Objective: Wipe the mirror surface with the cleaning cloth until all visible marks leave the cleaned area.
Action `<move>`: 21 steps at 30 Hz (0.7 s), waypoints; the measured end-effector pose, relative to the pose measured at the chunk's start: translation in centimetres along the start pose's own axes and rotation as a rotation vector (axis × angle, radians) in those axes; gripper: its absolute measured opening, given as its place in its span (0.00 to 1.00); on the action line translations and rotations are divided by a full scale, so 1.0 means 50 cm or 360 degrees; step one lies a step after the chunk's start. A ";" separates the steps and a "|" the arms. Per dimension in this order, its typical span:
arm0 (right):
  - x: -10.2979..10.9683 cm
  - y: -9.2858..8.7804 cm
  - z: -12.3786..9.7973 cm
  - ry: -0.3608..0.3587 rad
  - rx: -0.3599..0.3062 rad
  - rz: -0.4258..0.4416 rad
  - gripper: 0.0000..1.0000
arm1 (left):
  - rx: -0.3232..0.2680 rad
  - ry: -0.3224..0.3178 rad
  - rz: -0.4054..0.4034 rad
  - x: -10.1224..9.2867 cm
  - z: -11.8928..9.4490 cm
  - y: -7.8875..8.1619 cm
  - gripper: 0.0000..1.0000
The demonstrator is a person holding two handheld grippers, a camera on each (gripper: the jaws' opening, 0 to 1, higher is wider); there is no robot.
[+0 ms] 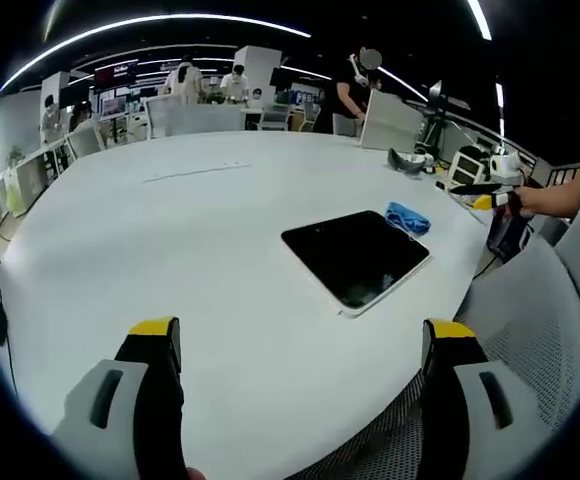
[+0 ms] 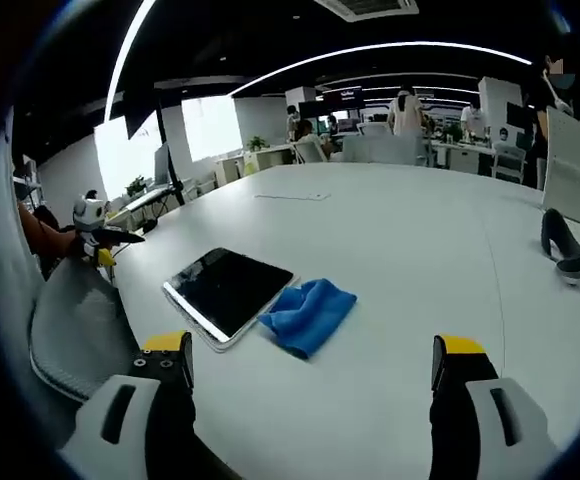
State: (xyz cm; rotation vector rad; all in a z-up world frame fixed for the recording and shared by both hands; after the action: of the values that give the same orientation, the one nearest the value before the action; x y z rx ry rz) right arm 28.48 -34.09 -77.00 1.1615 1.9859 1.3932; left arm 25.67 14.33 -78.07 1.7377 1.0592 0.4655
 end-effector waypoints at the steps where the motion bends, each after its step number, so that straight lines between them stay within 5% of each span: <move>1: 0.001 -0.001 -0.001 0.0003 0.0003 -0.0008 0.98 | -0.0009 0.0005 -0.0014 0.004 -0.001 0.000 0.99; 5: -0.010 0.001 -0.001 -0.0010 -0.0007 0.0034 0.98 | -0.0016 0.0067 -0.0004 0.018 -0.005 0.003 0.99; 8: -0.012 0.020 0.009 0.0004 -0.0134 -0.0048 0.98 | -0.0012 0.0084 0.0047 0.024 -0.005 0.002 0.99; 10: -0.002 -0.005 0.009 0.0043 0.0027 0.0060 0.98 | -0.0015 0.0087 0.0036 0.021 -0.005 0.005 0.99; 16: 0.017 -0.002 0.003 0.0031 -0.0002 -0.0019 0.98 | -0.0018 0.0054 0.0026 0.015 -0.002 0.003 0.99; 21: 0.031 -0.002 -0.068 -0.0021 0.0069 -0.0061 0.98 | 0.0004 0.0058 -0.0020 0.015 -0.001 -0.001 0.99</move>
State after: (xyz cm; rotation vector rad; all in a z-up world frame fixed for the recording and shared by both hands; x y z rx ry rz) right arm 25.06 -34.65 -75.63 1.1426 2.0276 1.3262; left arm 26.03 14.98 -78.20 1.7298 1.0961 0.4897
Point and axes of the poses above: the point that each gripper's makers call its tool centre point, and the gripper's own axes: z roughly forward along the fingers, x roughly to its left, y roughly out of its top, the point moved 4 cm from there along -z, roughly backward along the fingers, and after that the axes turned 8 degrees about -x, right-handed, at the moved point
